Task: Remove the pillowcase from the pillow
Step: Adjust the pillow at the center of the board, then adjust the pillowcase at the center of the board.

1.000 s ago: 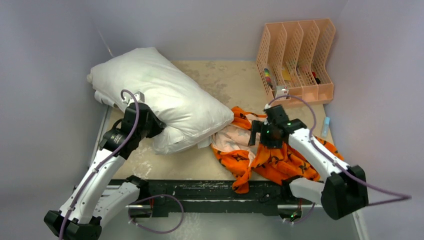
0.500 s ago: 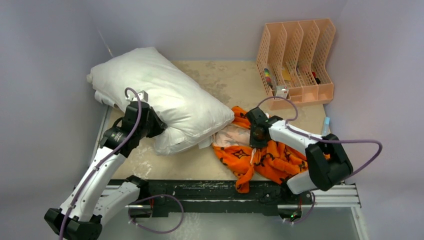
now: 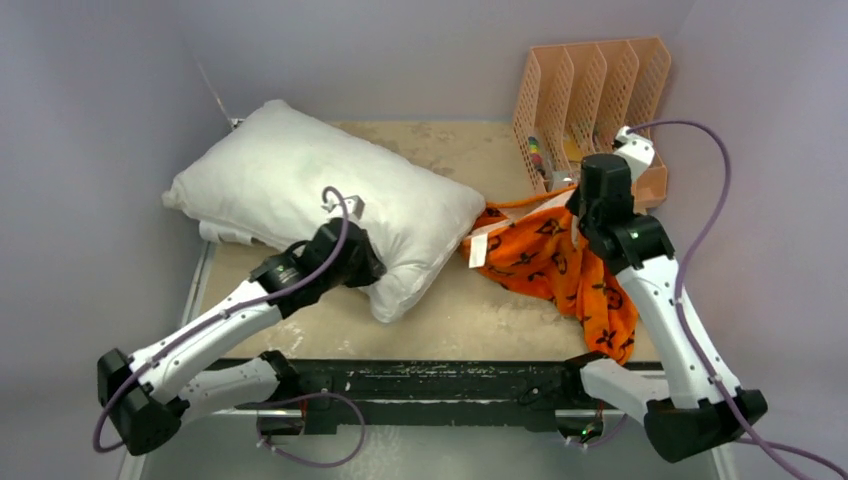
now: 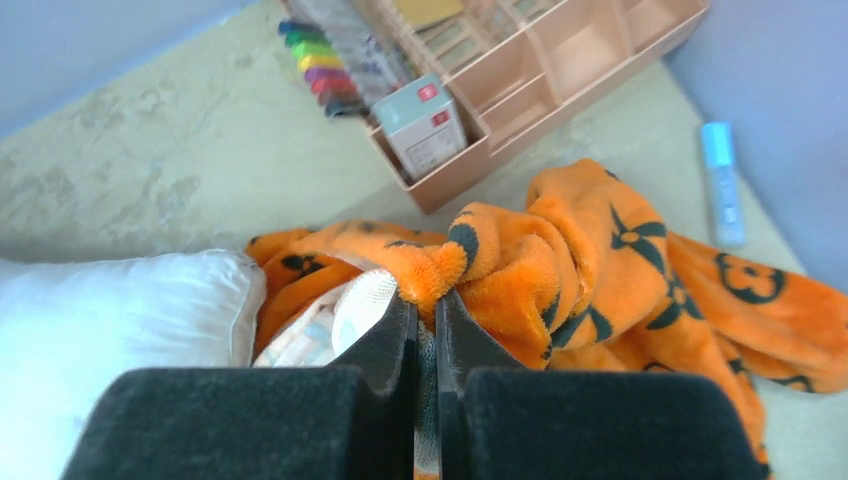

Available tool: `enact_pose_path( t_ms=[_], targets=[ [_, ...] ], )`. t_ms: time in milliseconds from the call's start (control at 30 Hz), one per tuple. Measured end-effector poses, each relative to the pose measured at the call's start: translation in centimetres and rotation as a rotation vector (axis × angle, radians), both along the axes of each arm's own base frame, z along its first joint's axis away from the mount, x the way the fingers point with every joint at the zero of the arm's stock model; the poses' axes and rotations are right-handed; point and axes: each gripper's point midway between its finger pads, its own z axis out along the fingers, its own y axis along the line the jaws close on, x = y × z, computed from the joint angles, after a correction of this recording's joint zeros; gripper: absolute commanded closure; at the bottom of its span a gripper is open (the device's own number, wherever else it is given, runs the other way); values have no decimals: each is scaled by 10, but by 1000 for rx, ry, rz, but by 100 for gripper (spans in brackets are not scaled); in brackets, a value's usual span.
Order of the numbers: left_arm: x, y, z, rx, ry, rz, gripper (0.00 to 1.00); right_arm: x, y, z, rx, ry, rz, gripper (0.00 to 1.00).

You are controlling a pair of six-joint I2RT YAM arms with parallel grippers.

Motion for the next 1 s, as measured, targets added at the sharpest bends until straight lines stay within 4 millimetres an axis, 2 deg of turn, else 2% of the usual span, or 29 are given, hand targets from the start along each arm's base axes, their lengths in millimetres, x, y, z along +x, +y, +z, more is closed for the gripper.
enact_pose_path(
  t_ms=[67,200,300,400,500,533,567,600,633,700,733,767,800,867,933,1000],
  targets=[
    [-3,-18,-5,15,-7,-30,100,-10,-11,16,-29,-35,-28,100],
    [-7,-59,-11,23,-25,-75,100,-21,-25,33,-81,-63,-65,100],
    [-9,-102,-14,37,-46,-127,100,-24,-26,38,-107,-68,-44,100],
    [-13,-144,-17,27,-60,-178,100,-20,-17,33,-90,-50,7,100],
    [-20,-169,-17,-8,-67,-226,100,-16,-7,9,-74,10,50,100],
    [-23,-172,-15,-15,-68,-236,90,-16,-6,-1,-73,37,57,100],
    [-24,-173,-14,-16,-71,-239,70,-16,-4,-9,-74,59,62,100],
    [-24,-172,-12,-12,-75,-235,59,-17,-4,-18,-78,89,68,100],
    [-23,-168,-9,-1,-84,-227,50,-18,-4,-24,-84,115,70,100],
    [-23,-158,-2,9,-97,-201,43,-18,-4,-21,-93,132,76,100],
    [-23,-151,5,10,-110,-179,40,-17,-3,-14,-96,125,81,100],
    [-22,-143,14,5,-126,-154,38,-13,-3,12,-101,81,94,100],
    [-20,-133,25,-8,-149,-124,36,-12,-2,21,-100,60,95,100],
    [-16,-116,49,-46,-195,-69,35,-10,-3,66,-103,-30,106,100],
    [-13,-97,73,-88,-240,-11,34,-12,-6,124,-107,-153,102,100],
    [-9,-81,88,-114,-273,40,34,-18,-14,164,-124,-246,75,100]
  ],
)
